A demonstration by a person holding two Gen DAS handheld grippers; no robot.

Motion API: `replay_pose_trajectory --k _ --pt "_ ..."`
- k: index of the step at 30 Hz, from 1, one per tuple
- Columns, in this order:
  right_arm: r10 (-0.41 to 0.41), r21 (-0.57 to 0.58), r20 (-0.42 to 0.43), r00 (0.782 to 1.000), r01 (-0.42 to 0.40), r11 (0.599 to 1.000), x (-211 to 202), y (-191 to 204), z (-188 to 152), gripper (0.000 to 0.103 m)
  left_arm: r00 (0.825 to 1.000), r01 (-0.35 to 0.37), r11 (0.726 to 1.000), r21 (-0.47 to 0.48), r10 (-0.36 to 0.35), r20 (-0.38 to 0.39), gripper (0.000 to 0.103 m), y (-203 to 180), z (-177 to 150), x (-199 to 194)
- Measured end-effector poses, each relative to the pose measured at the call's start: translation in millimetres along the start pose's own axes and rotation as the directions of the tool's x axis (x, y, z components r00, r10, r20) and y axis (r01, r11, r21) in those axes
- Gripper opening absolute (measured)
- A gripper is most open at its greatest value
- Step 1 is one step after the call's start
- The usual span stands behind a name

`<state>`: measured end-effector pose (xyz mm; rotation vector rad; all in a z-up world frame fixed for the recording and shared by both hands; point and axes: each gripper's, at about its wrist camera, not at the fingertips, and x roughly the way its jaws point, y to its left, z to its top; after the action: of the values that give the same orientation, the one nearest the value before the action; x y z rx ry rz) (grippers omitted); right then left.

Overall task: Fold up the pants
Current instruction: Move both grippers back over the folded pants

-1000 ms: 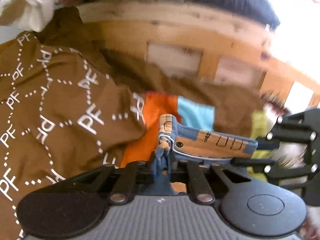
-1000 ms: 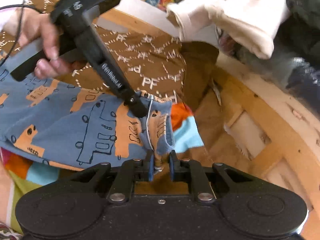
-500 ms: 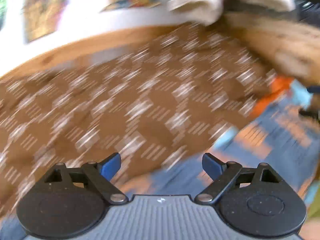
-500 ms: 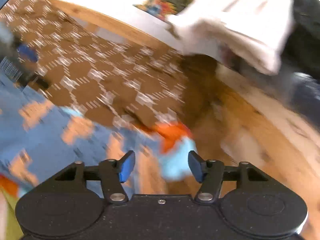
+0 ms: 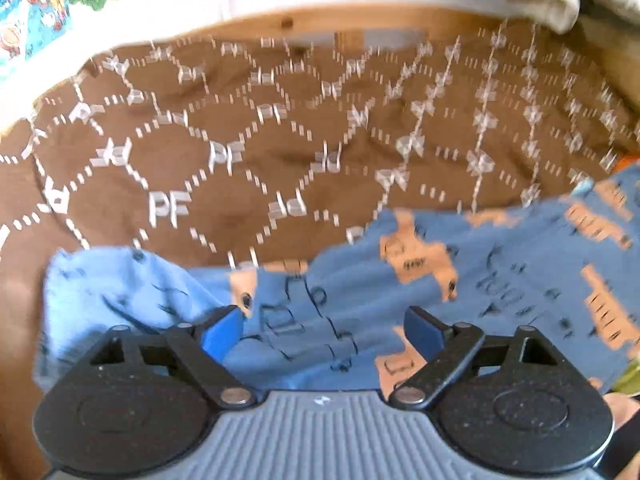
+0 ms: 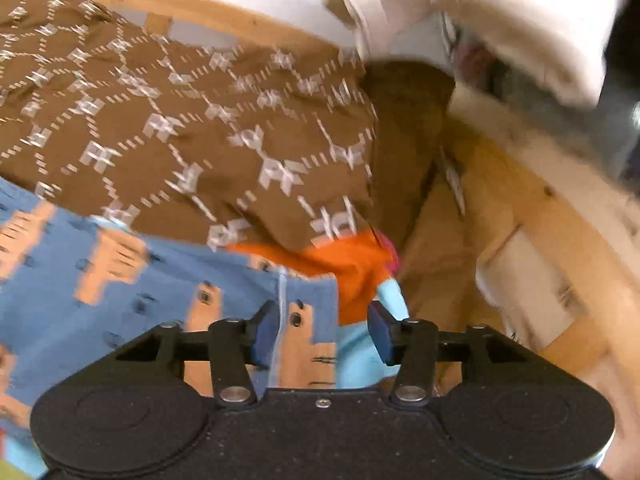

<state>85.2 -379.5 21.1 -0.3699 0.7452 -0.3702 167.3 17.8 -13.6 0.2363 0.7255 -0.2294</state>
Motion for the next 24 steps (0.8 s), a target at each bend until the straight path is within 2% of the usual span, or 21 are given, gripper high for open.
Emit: replay_pose_trajectory --k 1,3,4,6,7,8,9,10,11,13,15,16,17,19,21,22,24 --pt "0.015 -0.003 0.024 1.0 -0.015 1.0 -11 9 3 0.052 1.0 -0.005 1.0 0.019 0.004 0.015 0.095 -1 2 -3" --pt "0.127 0.005 0.04 0.991 -0.128 0.992 -25 32 8 0.055 0.999 -0.039 0.996 0.077 0.039 0.006 0.095 -4 4 -2" --pt "0.208 0.008 0.041 0.977 -0.208 0.978 -31 44 10 0.057 0.997 -0.069 0.992 0.102 0.071 -0.014 0.095 -3 2 1" --pt "0.38 -0.003 0.024 0.925 -0.38 0.925 -37 71 9 0.06 0.992 -0.103 0.988 0.115 0.111 -0.063 0.093 4 -9 4" --pt "0.424 -0.02 0.006 0.906 -0.424 0.906 -38 82 6 0.06 0.991 -0.103 0.988 0.114 0.112 -0.072 0.092 12 -15 2" --pt "0.434 -0.05 -0.026 0.9 -0.435 0.899 -35 93 3 0.06 0.993 -0.092 0.989 0.118 0.1 -0.065 0.089 18 -20 -3" --pt "0.419 -0.082 -0.06 0.906 -0.423 0.902 -30 101 -3 0.064 0.994 -0.082 0.989 0.124 0.09 -0.055 0.088 21 -22 -9" --pt "0.408 -0.082 -0.064 0.911 -0.413 0.907 -24 101 -9 0.076 0.995 -0.081 0.99 0.115 0.087 -0.05 0.089 25 -22 -16" --pt "0.402 -0.043 -0.07 0.913 -0.405 0.913 -19 94 -10 0.079 0.997 -0.065 0.993 0.099 0.07 -0.043 0.089 28 -21 -25" --pt "0.401 0.061 -0.09 0.912 -0.396 0.916 -15 79 -2 0.072 0.999 -0.038 0.997 0.062 0.039 -0.01 0.097 37 -17 -45" --pt "0.404 0.031 -0.025 0.914 -0.403 0.914 -25 78 13 0.072 0.997 -0.066 0.998 0.012 0.065 0.041 0.1 48 -17 -61" --pt "0.43 -0.009 0.011 0.903 -0.429 0.903 -29 82 22 0.072 0.995 -0.087 0.996 -0.023 0.088 0.053 0.1 54 -17 -69" --pt "0.472 -0.041 0.033 0.881 -0.471 0.881 -29 89 33 0.072 0.993 -0.101 0.993 -0.056 0.104 0.055 0.1 61 -17 -72" --pt "0.596 -0.08 0.049 0.802 -0.591 0.802 -22 107 54 0.072 0.99 -0.13 0.981 -0.143 0.135 0.028 0.096 77 -20 -70" --pt "0.731 -0.143 0.051 0.68 -0.72 0.679 -12 131 76 0.067 0.995 -0.1 0.963 -0.25 0.099 -0.014 0.093 94 -24 -62" --pt "0.788 -0.18 0.046 0.615 -0.77 0.612 -4 145 90 0.065 0.997 -0.073 0.954 -0.29 0.077 0.002 0.093 102 -28 -60" --pt "0.858 -0.214 0.03 0.514 -0.835 0.507 12 165 119 0.063 0.997 -0.031 0.945 -0.324 0.05 0.053 0.093 110 -33 -59"
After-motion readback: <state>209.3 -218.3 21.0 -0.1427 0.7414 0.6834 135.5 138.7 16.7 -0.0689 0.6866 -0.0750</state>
